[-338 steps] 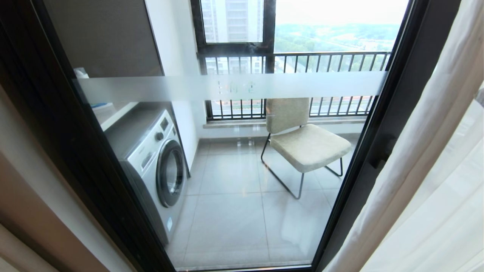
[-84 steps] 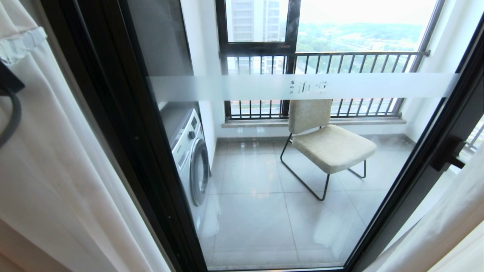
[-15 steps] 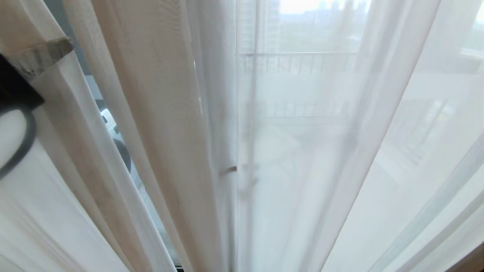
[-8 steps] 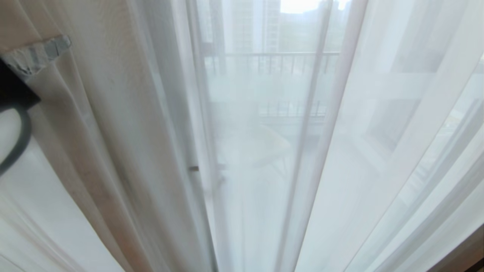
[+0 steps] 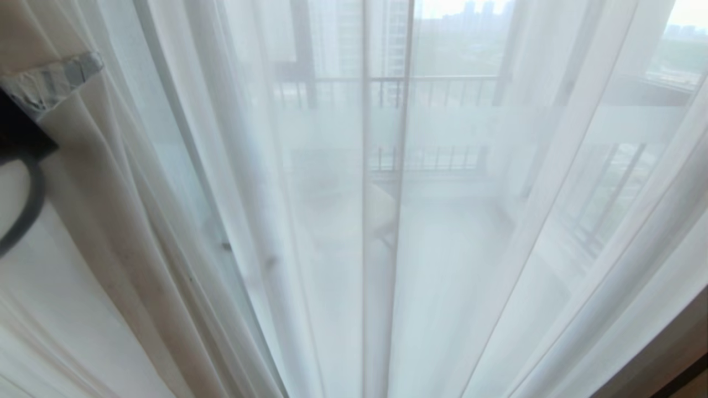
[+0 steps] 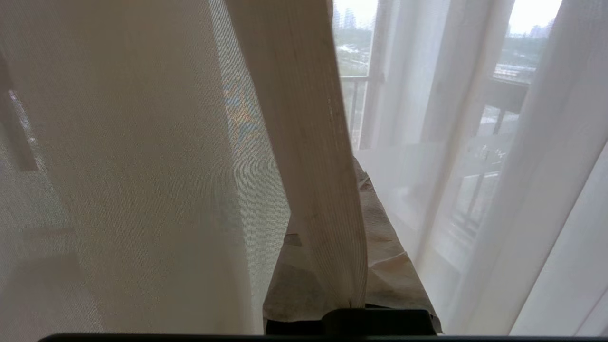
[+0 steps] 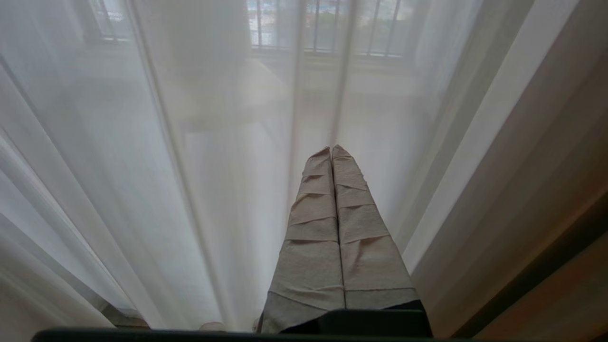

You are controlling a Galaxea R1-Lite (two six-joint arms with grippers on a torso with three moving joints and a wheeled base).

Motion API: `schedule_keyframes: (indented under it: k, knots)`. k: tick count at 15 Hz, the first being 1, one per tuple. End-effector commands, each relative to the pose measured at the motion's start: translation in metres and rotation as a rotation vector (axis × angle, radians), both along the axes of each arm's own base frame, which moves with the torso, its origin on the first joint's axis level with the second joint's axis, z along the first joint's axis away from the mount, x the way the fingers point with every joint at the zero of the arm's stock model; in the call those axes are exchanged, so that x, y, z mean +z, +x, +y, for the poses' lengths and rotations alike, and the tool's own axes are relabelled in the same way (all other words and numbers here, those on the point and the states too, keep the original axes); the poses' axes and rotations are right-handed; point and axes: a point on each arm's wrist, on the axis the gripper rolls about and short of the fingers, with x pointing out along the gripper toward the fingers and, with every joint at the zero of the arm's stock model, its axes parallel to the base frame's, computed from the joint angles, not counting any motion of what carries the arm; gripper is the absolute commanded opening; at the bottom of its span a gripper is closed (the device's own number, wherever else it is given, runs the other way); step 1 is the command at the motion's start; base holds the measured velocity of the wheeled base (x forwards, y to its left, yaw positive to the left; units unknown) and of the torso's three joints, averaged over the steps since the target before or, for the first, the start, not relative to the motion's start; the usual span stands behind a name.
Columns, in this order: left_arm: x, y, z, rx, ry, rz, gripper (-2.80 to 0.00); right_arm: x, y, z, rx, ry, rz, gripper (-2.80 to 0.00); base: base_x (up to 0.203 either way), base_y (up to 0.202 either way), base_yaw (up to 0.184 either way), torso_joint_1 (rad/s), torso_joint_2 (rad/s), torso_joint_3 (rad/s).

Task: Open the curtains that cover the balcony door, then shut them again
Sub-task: Close the inner curtains on both sides

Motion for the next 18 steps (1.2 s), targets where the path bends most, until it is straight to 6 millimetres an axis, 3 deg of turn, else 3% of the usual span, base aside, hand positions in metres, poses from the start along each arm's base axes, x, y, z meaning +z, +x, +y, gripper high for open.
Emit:
schedule_keyframes:
  k: [1,9,18]
  knots:
    - [0.0005,-0.0004,-0.0001,-0.002,-0.002,-0.004,-2.80,0.0000,0.0001,0.0000,0.001,-0.001,0.001,-2.80,0.000,-0.187,-0.001,0.006,0.00,0.006]
    - [0.0015,-0.0018,-0.0010,-0.004,-0.006,-0.009,-2.80,0.0000,0.0001,0.0000,0.000,-0.001,0.001,-2.80,0.000,-0.167,0.000,-0.001,0.00,0.002]
    - [0.0057,-0.0020,-0.0007,-0.003,-0.009,-0.019,-2.80,0.0000,0.0001,0.0000,0.000,-0.001,0.001,-2.80,0.000,0.000,0.000,0.000,0.00,0.000]
